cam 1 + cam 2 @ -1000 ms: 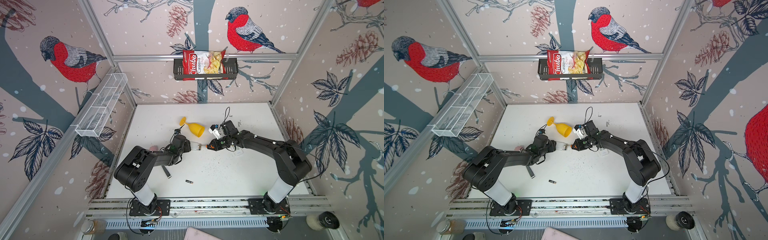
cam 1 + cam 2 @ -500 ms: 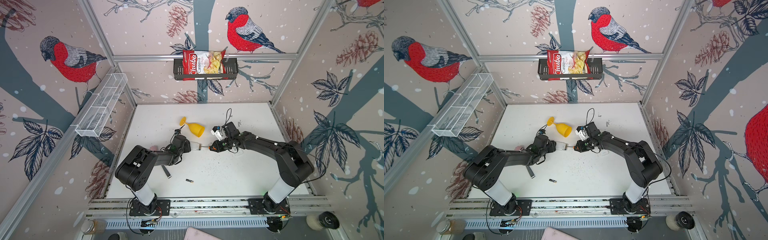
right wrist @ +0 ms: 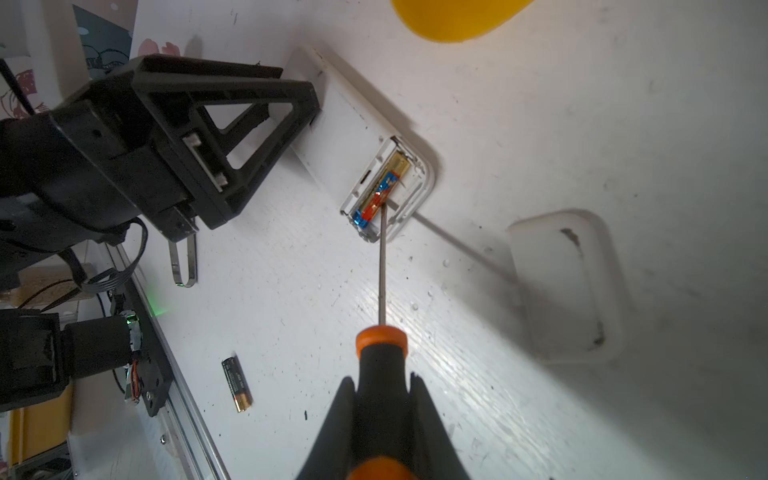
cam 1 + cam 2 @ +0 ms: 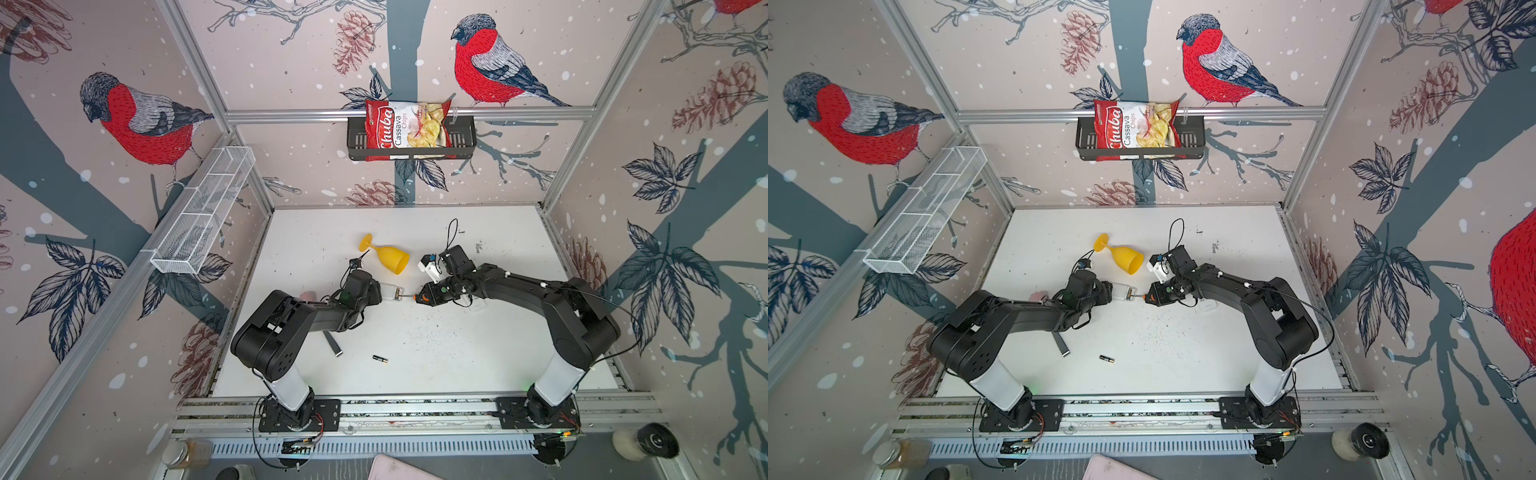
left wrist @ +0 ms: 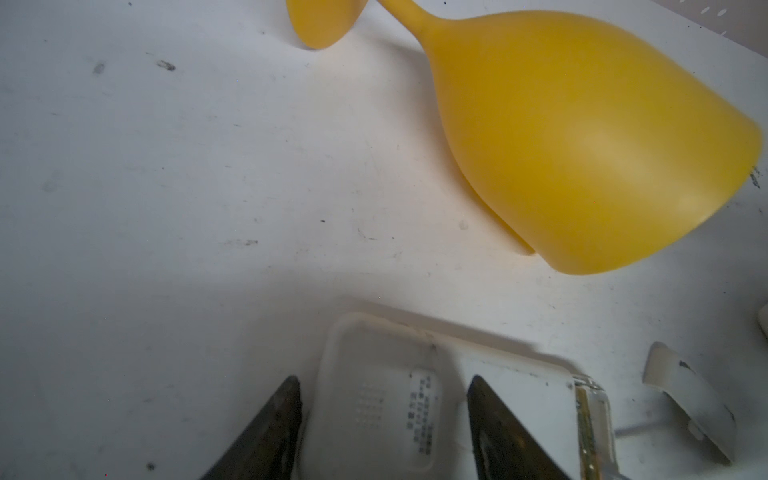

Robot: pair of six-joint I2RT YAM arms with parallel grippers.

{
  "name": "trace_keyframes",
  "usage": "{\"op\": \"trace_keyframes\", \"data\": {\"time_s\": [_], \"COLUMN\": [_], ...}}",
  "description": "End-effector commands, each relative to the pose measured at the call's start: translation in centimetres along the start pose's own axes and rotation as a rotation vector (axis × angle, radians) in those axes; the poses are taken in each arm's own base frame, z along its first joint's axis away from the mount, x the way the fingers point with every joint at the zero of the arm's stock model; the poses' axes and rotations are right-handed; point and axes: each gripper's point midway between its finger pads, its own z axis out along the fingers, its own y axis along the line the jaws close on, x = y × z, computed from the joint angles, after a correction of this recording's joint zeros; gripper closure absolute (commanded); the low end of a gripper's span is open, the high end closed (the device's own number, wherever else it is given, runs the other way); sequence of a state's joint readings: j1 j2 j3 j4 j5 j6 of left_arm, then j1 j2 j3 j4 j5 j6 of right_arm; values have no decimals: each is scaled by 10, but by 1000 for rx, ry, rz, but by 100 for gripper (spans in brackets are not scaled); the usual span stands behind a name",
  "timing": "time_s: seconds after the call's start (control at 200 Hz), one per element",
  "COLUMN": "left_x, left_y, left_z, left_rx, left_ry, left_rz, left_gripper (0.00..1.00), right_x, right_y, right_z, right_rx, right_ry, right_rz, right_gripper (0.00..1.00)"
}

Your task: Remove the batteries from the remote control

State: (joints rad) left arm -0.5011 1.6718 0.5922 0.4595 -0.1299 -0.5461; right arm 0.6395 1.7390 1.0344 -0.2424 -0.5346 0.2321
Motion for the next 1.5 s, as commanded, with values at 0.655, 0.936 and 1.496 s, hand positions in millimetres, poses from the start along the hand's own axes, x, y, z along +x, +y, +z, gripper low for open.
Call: {"op": "trace_keyframes", "data": {"time_s": [0.655, 0.936, 1.496], "left_x": [6, 4, -17], "left_y": [1, 0, -2], "left_z": [-1, -2, -20], "left_rx": [5, 3, -10], "left_ry": [17, 15, -37], "left_rz": [-3, 0, 15], "left_gripper": [36, 36, 4], "right_x": [-29, -31, -50], "right_y": [0, -5, -12], "right_z": [-3, -1, -51], "right_rx": [-14, -12, 79], "right_ry": [-72, -78, -292], "right_rz": [-9, 0, -11], "right_gripper": [100, 100, 100]}}
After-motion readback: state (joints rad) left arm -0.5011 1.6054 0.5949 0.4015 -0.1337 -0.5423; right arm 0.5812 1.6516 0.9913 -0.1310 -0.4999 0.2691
